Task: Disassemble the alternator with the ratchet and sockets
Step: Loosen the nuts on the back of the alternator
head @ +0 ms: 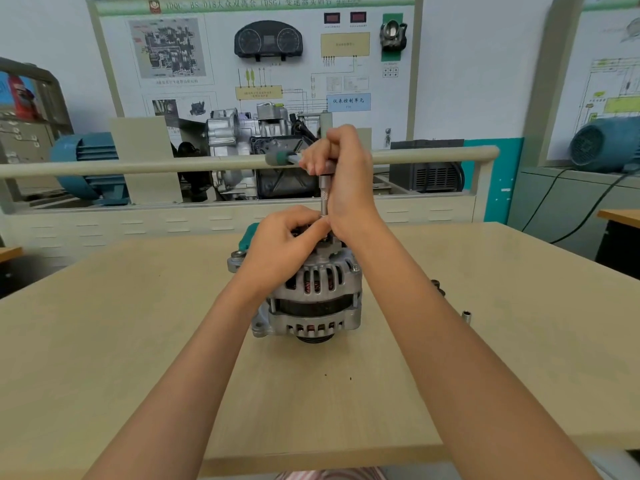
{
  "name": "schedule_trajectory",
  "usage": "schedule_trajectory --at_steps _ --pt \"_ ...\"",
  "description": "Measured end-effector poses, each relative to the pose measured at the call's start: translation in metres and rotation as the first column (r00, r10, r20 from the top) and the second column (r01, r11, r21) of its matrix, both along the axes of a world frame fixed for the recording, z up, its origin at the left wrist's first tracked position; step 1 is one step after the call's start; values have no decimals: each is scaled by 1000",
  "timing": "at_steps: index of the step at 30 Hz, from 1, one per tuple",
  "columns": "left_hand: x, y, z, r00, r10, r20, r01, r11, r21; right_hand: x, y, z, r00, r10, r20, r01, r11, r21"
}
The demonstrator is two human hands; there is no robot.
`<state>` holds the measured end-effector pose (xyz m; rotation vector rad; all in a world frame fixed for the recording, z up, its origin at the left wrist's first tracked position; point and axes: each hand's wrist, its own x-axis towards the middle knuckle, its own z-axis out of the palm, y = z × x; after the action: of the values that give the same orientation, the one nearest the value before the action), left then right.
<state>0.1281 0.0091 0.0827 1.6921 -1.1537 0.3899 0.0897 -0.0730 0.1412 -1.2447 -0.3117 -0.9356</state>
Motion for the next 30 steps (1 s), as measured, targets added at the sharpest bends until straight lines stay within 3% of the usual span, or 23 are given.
schedule_trajectory --at_steps 2,3,4,5,6,7,8,10,11,13,14,15,17,19,21,22,23,25,26,27,28,30 --pt "2 2 -1 1000 5 -11 -5 1000 -9 0 6 -8 947 -316 49 319 922 -218" --pt "3 2 -3 999 22 -34 -23 1000 -20 2 7 -12 862 -493 120 499 782 -373" --pt "4 1 -4 996 53 -71 -55 998 -25 3 9 -16 730 -655 195 642 562 -521" --pt "6 0 -5 990 83 -112 -86 996 -23 5 11 -17 574 -778 256 711 318 -627" --pt "6 -1 -5 985 103 -137 -106 994 -18 6 12 -17 443 -848 291 715 139 -686" --pt "7 -1 -5 984 101 -148 -105 994 -19 6 14 -17 376 -876 301 707 61 -704" --pt "7 -1 -5 984 98 -151 -101 995 -12 5 15 -16 371 -880 298 716 66 -695" --pt "4 0 -4 988 72 -134 -72 997 -1 3 15 -14 503 -822 265 739 251 -625" --pt "2 1 -3 992 47 -117 -47 999 1 2 13 -11 629 -749 207 695 423 -581" --pt "-2 1 0 995 7 -99 -7 1000 0 -2 7 -4 876 -481 35 448 785 -427" --pt "-2 1 0 994 -4 -105 4 1000 6 -2 2 -1 946 -323 -18 301 898 -322" --pt "-1 1 0 995 -10 -101 11 1000 6 -2 -2 1 983 -179 -45 165 962 -220" --pt "0 1 0 997 -12 -70 11 1000 -4 -1 -6 4 998 42 -42 -44 998 -45" --pt "0 2 0 999 -21 -31 20 1000 -23 0 -6 2 996 90 -16 -90 995 34" --pt "-1 3 0 999 -22 -25 22 1000 -20 -1 -1 -2 997 -71 7 71 997 -42" --pt "0 3 0 999 -20 -36 19 1000 -21 -2 2 -7 972 -229 46 233 959 -163" --pt "2 3 -1 998 -13 -56 11 999 -31 -2 5 -12 898 -426 113 438 838 -324" --pt "6 3 -3 992 25 -121 -30 999 -34 0 12 -21 562 -783 267 734 323 -598" --pt "8 2 -4 989 49 -143 -54 998 -30 1 15 -22 389 -866 313 743 94 -663" --pt "9 2 -5 986 63 -156 -68 997 -27 2 17 -22 296 -896 330 719 -18 -695" --pt "10 2 -5 985 68 -160 -73 997 -26 2 19 -21 276 -902 332 712 -41 -701" --pt "7 2 -4 986 52 -157 -57 998 -22 1 16 -18 382 -874 301 730 85 -679"
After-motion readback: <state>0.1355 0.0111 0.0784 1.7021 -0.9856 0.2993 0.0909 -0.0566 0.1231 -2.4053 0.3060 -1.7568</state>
